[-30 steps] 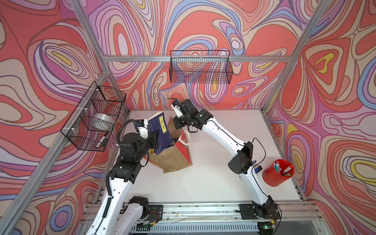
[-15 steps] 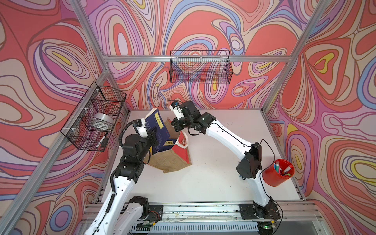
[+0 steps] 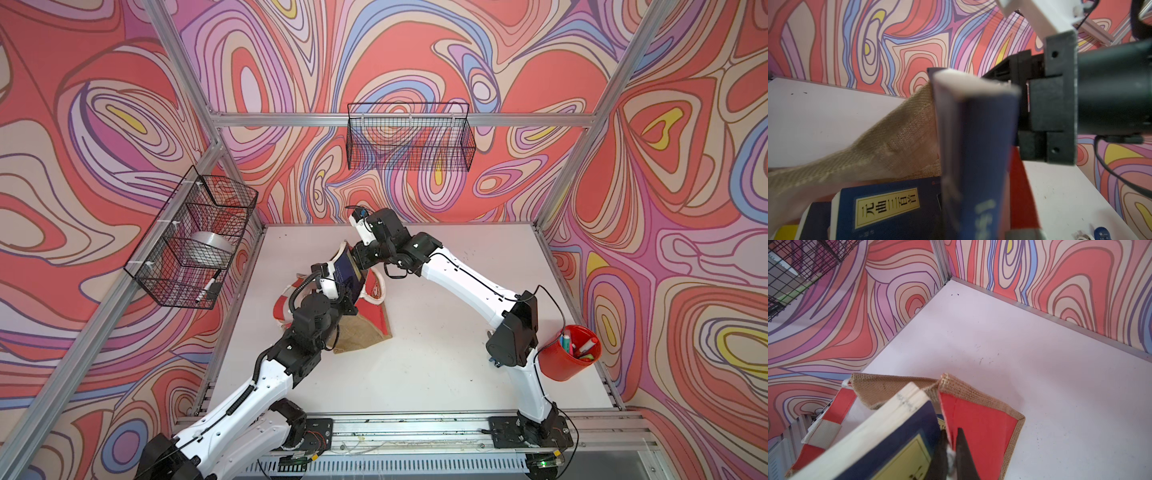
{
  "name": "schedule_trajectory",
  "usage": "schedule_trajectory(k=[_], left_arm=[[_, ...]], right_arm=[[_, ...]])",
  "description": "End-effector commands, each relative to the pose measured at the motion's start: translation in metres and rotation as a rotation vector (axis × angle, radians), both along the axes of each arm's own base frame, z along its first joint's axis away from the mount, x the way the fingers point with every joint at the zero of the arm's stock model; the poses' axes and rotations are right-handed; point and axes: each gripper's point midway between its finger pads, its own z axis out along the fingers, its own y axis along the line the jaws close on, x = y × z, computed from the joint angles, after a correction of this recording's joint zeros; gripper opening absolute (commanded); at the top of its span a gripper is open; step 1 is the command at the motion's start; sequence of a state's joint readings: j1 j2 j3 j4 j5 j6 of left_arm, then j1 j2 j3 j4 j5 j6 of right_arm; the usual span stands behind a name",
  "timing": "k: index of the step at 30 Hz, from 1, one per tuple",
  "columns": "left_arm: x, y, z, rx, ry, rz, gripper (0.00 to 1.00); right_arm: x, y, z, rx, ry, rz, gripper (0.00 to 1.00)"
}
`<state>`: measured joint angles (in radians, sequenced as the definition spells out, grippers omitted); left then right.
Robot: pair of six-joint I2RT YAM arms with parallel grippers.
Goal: Put the books into the canvas bag
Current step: Place the book in the canvas bag, then adjust the canvas bag at the center of the board.
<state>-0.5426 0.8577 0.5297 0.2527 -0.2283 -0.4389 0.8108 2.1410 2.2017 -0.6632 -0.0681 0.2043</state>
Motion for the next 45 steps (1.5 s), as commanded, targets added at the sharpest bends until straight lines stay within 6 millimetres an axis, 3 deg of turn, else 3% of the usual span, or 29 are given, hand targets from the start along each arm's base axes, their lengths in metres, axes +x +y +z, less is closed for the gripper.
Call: schedule_trajectory(k=[1, 3, 6, 8, 13, 14, 19, 20, 25, 32, 37, 42, 43, 45], left_arm=[[-0.008, 0.014, -0.017, -0.035, 0.031, 0.065, 0.00], [-0.013, 0.017, -0.028, -0.038, 0.063, 0.067, 0.03], [-0.022, 0.020, -0.031, -0.043, 0.071, 0.055, 0.46], [-0.027, 0.024, -0.026, -0.038, 0.070, 0.059, 0.66], [-0.039, 0.040, -0.002, 0.019, 0.036, 0.090, 0.84], [-0.043, 0.045, 0.022, 0.017, -0.002, 0.105, 0.87], [-0.059, 0.074, 0.051, 0.118, -0.031, 0.190, 0.98], [-0.061, 0.078, 0.057, 0.139, -0.038, 0.204, 0.99], [-0.064, 0.101, 0.051, 0.301, 0.130, 0.269, 1.00], [-0.060, 0.135, 0.032, 0.205, 0.287, 0.333, 1.00], [-0.044, 0.136, 0.008, 0.117, 0.423, 0.253, 1.00], [-0.032, 0.134, -0.001, 0.128, 0.475, 0.230, 1.00], [-0.029, 0.135, -0.006, 0.123, 0.500, 0.228, 1.00], [-0.021, 0.136, -0.017, 0.088, 0.545, 0.222, 0.98]], right_arm=[[-0.002, -0.004, 0.040, 0.073, -0.064, -0.033, 0.00], [-0.003, -0.004, 0.041, 0.073, -0.066, -0.032, 0.00], [-0.003, -0.004, 0.041, 0.073, -0.066, -0.032, 0.00], [-0.003, -0.004, 0.042, 0.075, -0.070, -0.031, 0.00], [-0.003, -0.004, 0.046, 0.082, -0.083, -0.024, 0.00], [-0.003, -0.003, 0.048, 0.087, -0.088, -0.020, 0.00], [-0.007, 0.000, 0.052, 0.094, -0.105, 0.015, 0.00], [-0.008, 0.001, 0.053, 0.097, -0.111, 0.027, 0.00], [-0.019, 0.000, 0.060, 0.118, -0.146, 0.082, 0.00], [-0.039, -0.004, 0.059, 0.137, -0.205, 0.184, 0.00], [-0.037, -0.028, 0.050, 0.115, -0.191, 0.170, 0.00], [-0.018, -0.071, 0.031, 0.088, -0.144, 0.074, 0.00], [-0.018, -0.080, 0.039, 0.099, -0.154, 0.063, 0.00], [-0.016, -0.094, 0.034, 0.097, -0.146, 0.047, 0.00]])
